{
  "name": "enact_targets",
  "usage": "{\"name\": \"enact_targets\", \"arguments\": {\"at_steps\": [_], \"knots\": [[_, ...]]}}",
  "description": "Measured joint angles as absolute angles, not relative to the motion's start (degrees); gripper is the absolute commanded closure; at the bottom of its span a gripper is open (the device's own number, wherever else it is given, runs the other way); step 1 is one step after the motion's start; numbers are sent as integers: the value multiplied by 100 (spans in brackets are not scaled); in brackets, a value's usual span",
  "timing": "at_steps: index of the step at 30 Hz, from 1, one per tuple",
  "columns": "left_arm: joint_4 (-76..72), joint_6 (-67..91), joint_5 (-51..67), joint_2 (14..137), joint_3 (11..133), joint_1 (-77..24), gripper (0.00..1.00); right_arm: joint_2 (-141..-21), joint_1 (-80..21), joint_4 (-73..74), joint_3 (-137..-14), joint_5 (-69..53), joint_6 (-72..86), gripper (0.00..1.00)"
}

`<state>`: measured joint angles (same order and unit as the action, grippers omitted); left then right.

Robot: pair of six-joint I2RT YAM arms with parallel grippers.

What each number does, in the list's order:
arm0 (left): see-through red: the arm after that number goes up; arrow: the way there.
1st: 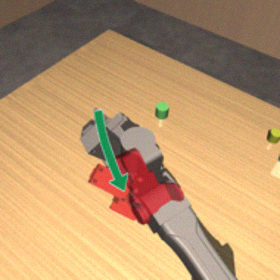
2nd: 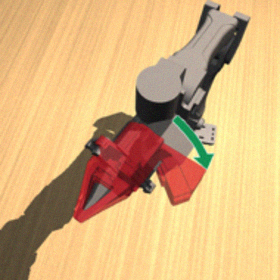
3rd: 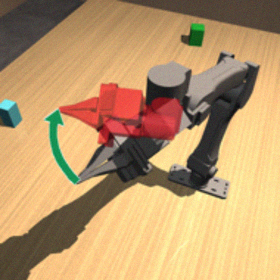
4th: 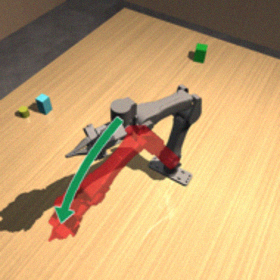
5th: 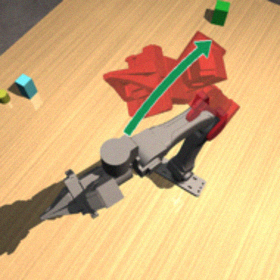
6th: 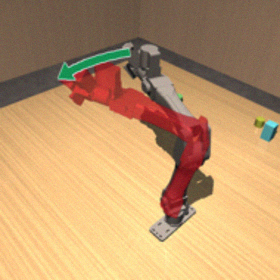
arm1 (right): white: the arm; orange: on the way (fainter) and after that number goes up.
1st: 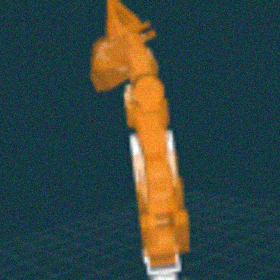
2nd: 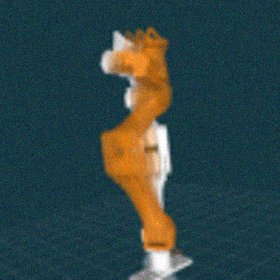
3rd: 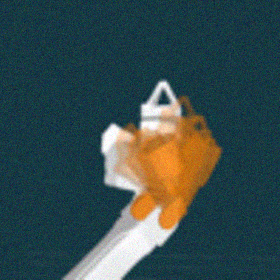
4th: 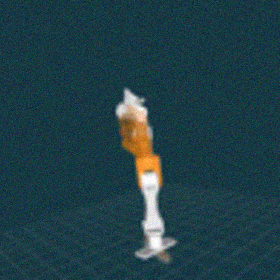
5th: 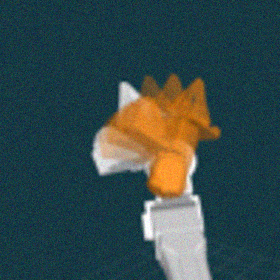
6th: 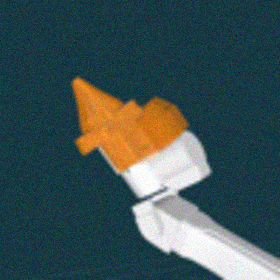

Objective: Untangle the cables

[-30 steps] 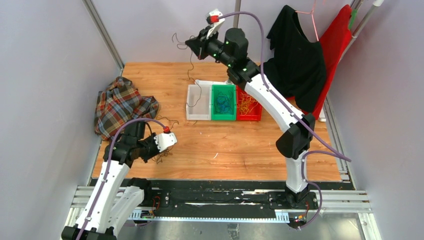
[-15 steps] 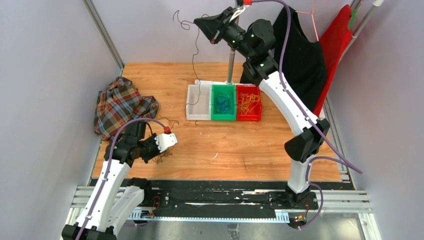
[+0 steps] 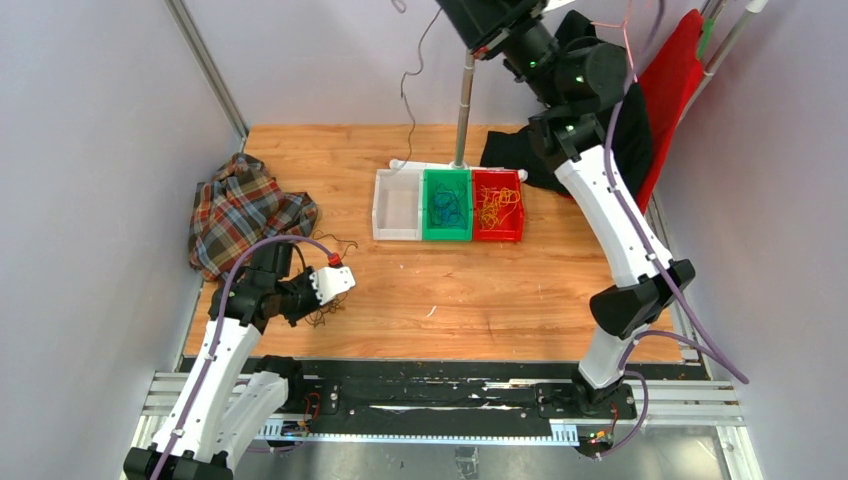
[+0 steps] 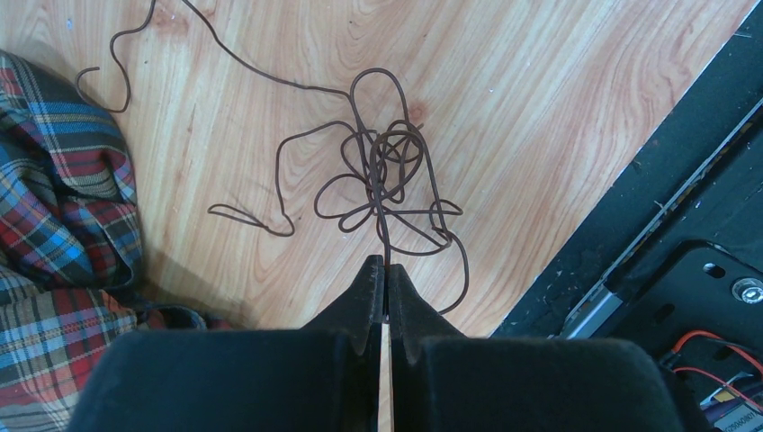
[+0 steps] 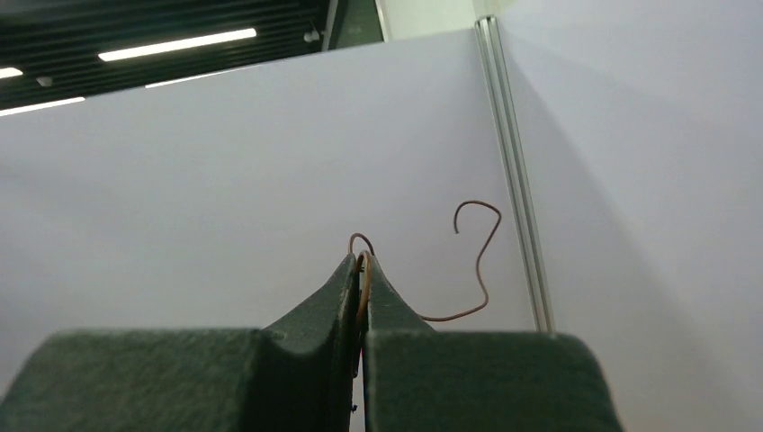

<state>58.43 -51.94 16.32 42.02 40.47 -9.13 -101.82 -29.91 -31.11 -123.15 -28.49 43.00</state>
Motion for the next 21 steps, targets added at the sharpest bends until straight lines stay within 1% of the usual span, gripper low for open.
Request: {"name": "enact_targets", "arguments": {"at_steps": [3,9,21], "knots": [[5843,-5194,1634,4202,4047,-913,99,-10033,-2827,-3439,-12302,-2840,4668,99],[5843,-5194,1638,4200,4047,-913,99,-9920,-2799,-3363,-12304,-2851,4663,99],[5843,-5205,1649,4200,4047,-913,99,-10527,-2821,-2742,-12062,-2958,4320,99]]}}
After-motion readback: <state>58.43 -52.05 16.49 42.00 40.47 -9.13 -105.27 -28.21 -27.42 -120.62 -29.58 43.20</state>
